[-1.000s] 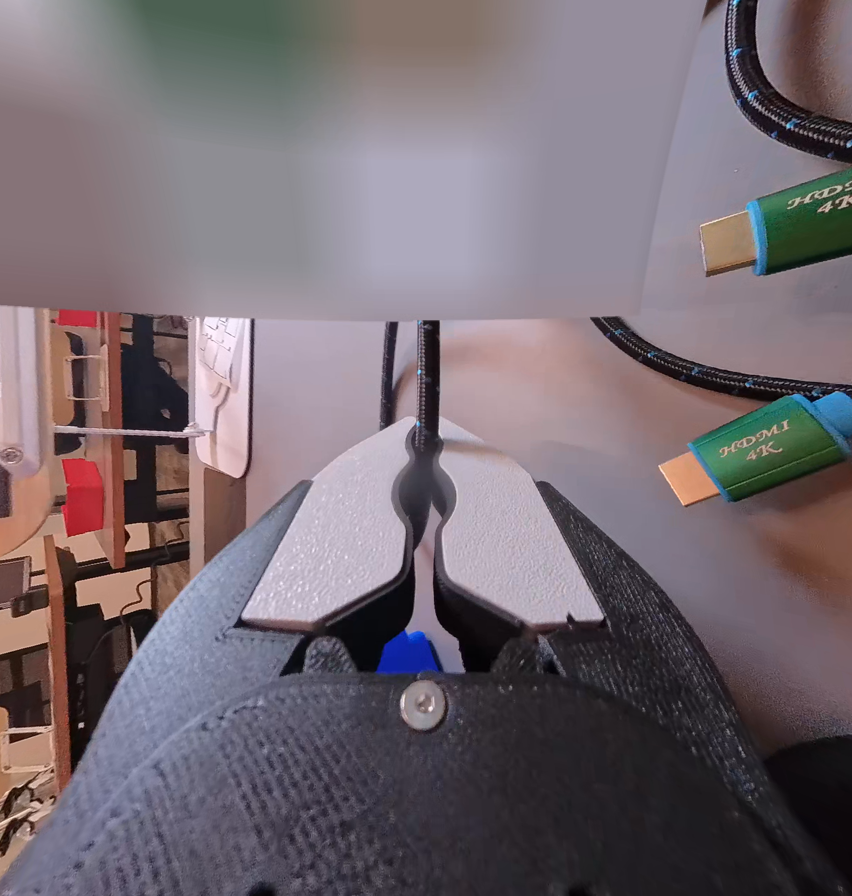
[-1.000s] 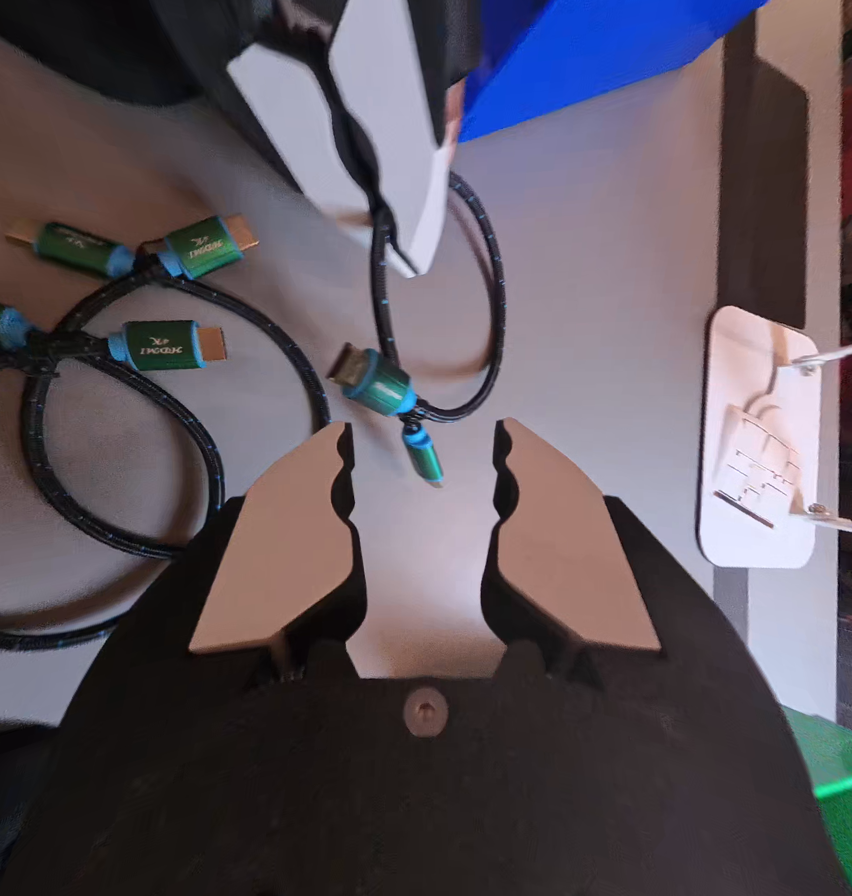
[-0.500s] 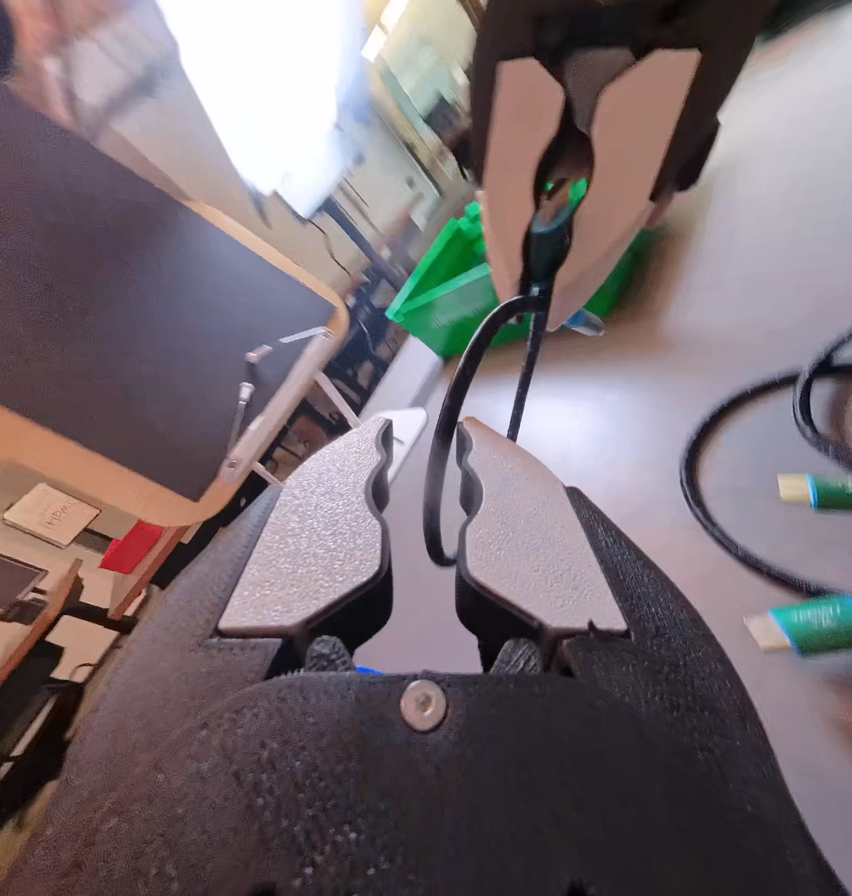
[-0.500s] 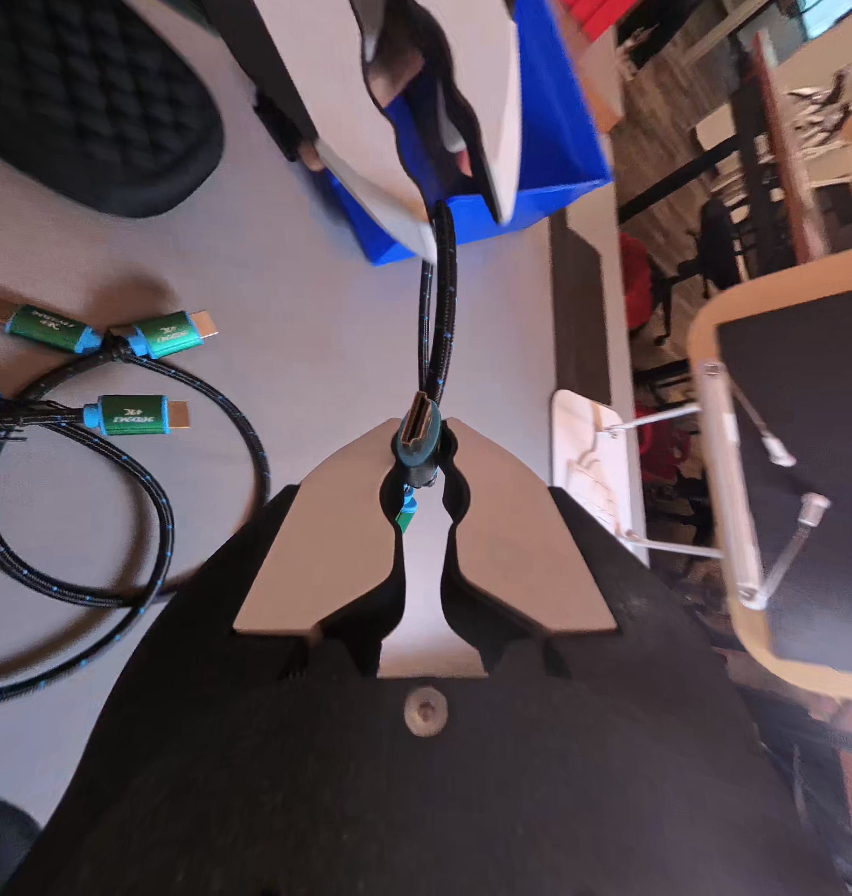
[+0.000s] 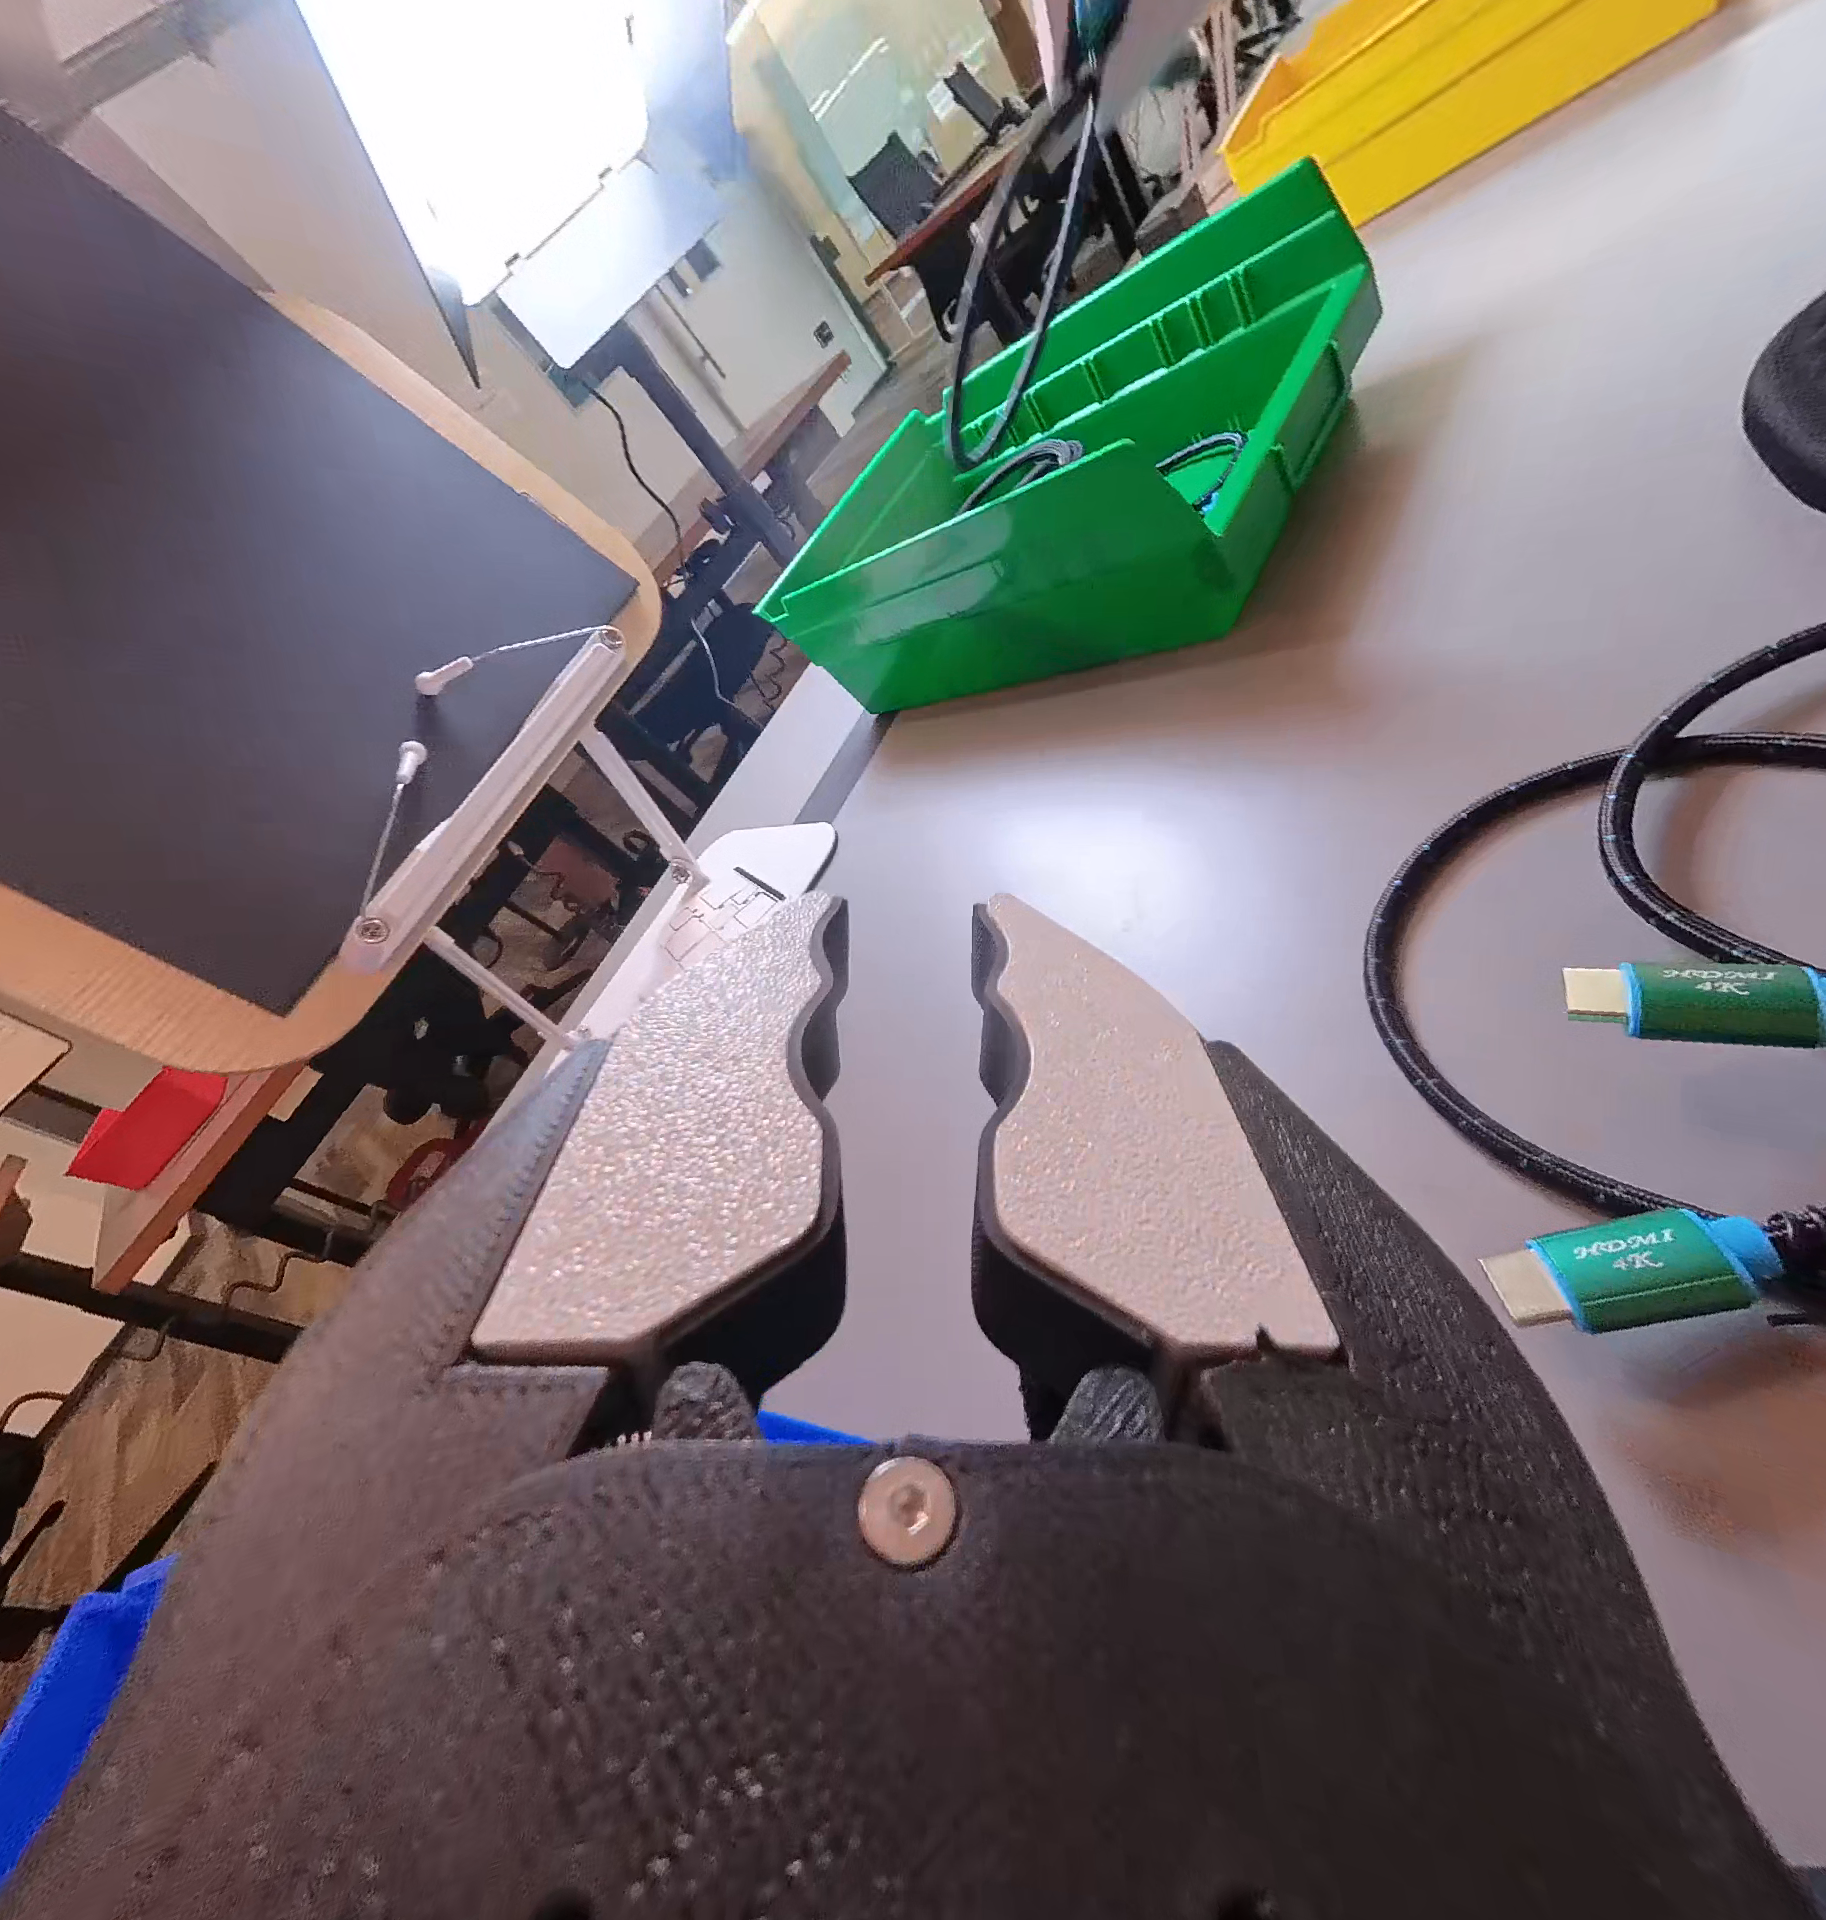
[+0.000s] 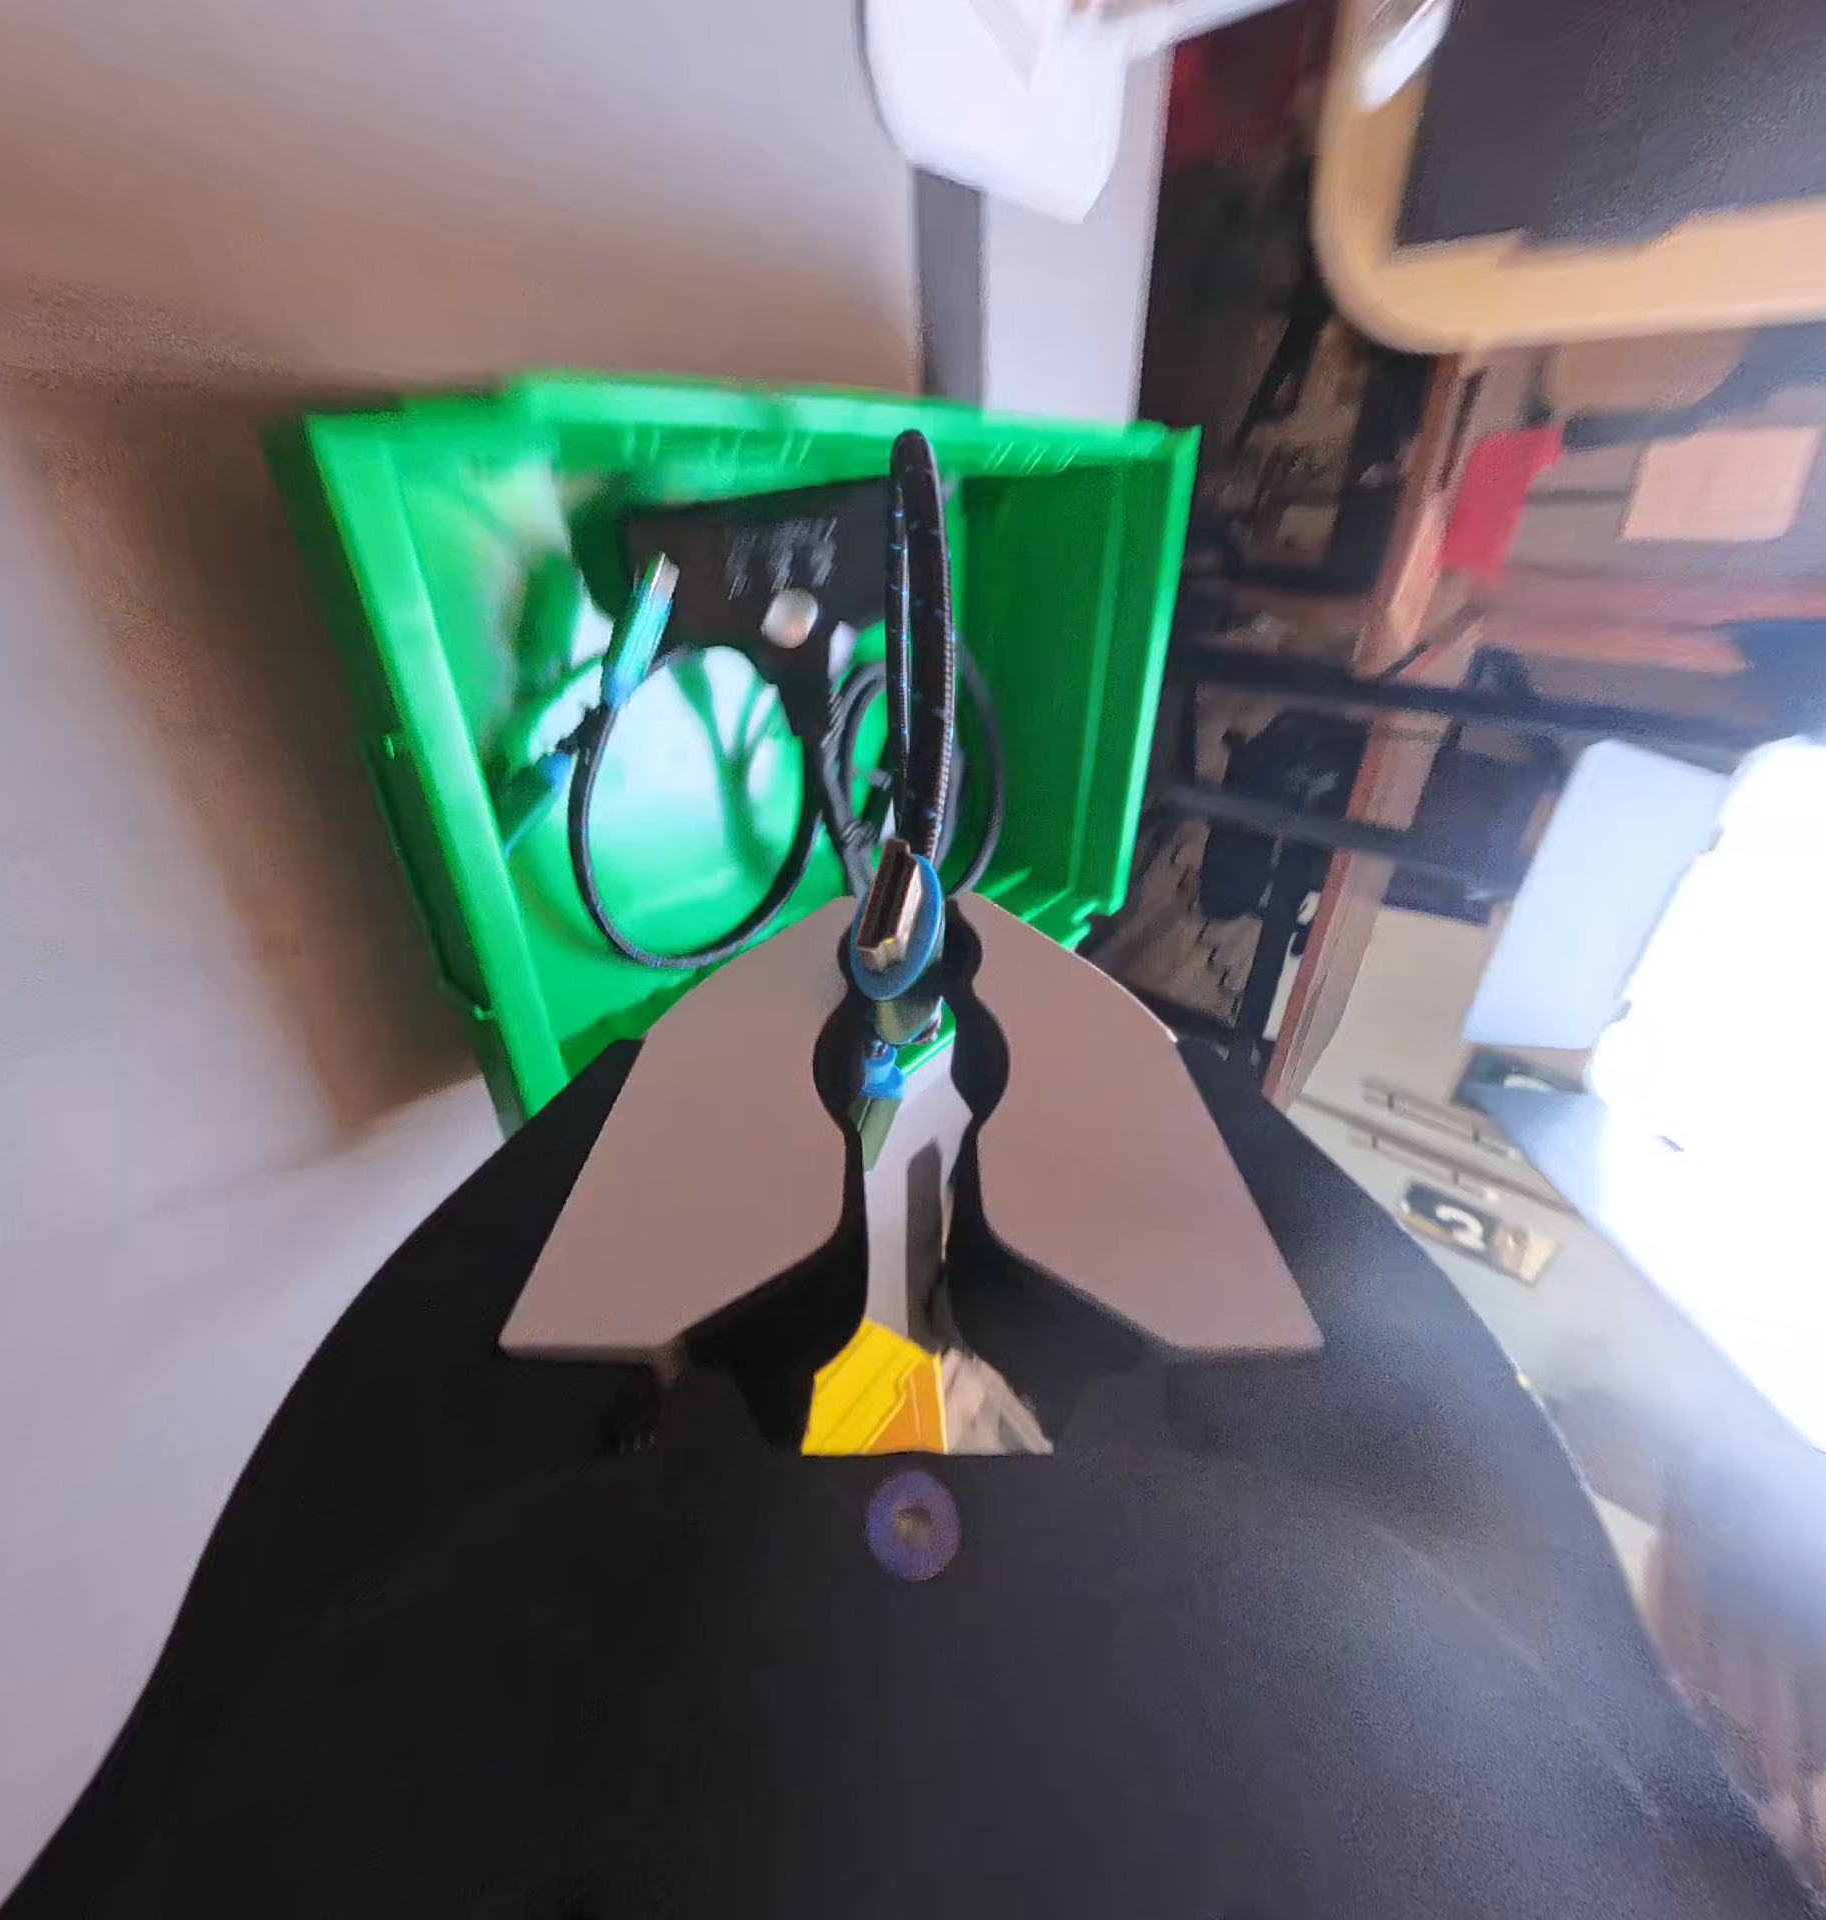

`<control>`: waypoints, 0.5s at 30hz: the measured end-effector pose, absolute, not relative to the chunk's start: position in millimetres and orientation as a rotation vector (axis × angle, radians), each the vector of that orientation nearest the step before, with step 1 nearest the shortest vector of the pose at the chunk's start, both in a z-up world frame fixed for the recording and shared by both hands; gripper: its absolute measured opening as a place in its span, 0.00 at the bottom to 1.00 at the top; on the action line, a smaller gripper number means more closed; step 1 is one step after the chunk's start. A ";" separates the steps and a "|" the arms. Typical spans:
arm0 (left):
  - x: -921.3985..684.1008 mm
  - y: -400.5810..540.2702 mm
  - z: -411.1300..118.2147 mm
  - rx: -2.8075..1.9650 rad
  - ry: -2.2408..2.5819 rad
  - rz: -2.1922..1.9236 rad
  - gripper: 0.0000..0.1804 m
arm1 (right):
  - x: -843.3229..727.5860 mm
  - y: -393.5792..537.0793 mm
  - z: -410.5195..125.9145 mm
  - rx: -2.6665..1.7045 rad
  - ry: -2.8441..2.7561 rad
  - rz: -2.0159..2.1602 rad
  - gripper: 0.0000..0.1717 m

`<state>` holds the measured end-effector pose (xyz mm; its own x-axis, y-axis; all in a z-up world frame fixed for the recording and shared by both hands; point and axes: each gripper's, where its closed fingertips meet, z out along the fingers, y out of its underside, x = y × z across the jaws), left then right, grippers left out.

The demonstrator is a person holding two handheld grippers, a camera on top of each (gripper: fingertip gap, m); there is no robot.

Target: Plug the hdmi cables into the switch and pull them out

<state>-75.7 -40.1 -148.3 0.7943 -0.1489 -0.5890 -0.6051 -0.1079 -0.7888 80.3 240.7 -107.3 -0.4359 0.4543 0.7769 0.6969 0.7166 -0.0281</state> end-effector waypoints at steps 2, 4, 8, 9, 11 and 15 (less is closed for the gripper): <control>-73.4 -38.7 -153.6 -1.675 0.615 0.422 0.12 | 90.3 268.8 -155.0 -0.925 -2.176 -0.490 0.07; -73.9 -37.6 -158.7 -1.691 0.617 0.415 0.12 | 97.0 282.8 -195.4 -0.975 -2.239 -0.504 0.09; -75.5 -35.3 -170.5 -1.740 0.613 0.368 0.13 | 102.0 274.5 -225.1 -1.145 -2.309 -0.285 0.21; -75.3 -34.7 -173.9 -1.753 0.614 0.353 0.13 | 101.3 272.0 -222.6 -1.184 -2.299 -0.227 0.25; -73.2 -33.8 -181.9 -1.789 0.620 0.312 0.14 | 96.9 262.3 -209.3 -1.235 -2.261 -0.079 0.29; -59.2 -34.8 -203.1 -1.892 0.639 0.149 0.17 | 75.2 215.5 -160.9 -1.179 -2.138 0.273 0.30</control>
